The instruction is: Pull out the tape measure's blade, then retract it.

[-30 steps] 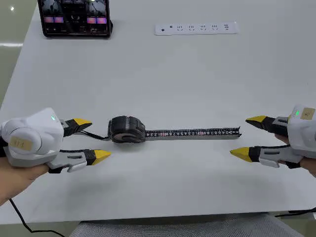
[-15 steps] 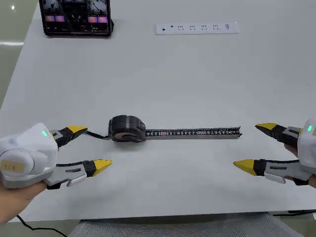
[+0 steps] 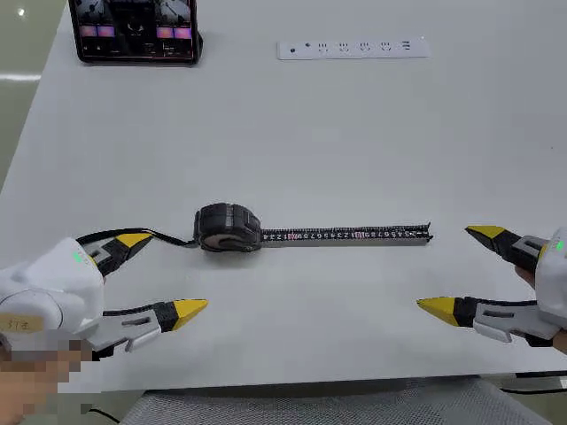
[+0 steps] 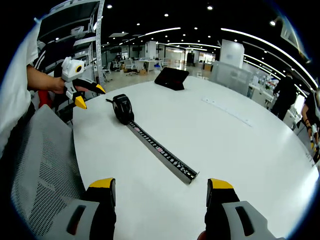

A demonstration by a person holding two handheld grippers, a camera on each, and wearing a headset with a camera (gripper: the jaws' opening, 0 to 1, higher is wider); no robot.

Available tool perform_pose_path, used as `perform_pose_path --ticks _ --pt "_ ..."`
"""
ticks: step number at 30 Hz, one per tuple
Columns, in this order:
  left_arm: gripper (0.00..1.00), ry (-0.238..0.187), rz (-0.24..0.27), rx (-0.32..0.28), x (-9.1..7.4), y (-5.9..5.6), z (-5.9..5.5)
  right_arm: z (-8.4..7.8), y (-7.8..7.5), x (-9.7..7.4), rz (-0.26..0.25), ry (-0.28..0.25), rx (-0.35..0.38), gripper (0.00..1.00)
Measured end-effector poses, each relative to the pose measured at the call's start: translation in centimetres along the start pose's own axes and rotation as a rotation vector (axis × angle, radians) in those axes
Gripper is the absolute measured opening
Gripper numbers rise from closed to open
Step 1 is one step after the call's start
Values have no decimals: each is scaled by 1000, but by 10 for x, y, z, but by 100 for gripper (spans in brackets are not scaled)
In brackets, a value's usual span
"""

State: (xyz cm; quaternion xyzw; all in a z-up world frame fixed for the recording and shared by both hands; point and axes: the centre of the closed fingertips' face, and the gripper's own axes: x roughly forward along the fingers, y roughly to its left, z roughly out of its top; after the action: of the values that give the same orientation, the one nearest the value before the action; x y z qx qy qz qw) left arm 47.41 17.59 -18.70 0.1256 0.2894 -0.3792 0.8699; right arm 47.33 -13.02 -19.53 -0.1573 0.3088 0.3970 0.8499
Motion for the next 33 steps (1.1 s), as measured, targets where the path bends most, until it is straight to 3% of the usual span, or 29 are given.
perform_pose_path --ticks 21,33 --pt "72 17 -25 -69 -4 -22 -21 -24 16 -3 -21 -6 36 79" --pt "77 30 -23 -110 -11 -25 -37 -34 28 -2 -11 -7 68 87"
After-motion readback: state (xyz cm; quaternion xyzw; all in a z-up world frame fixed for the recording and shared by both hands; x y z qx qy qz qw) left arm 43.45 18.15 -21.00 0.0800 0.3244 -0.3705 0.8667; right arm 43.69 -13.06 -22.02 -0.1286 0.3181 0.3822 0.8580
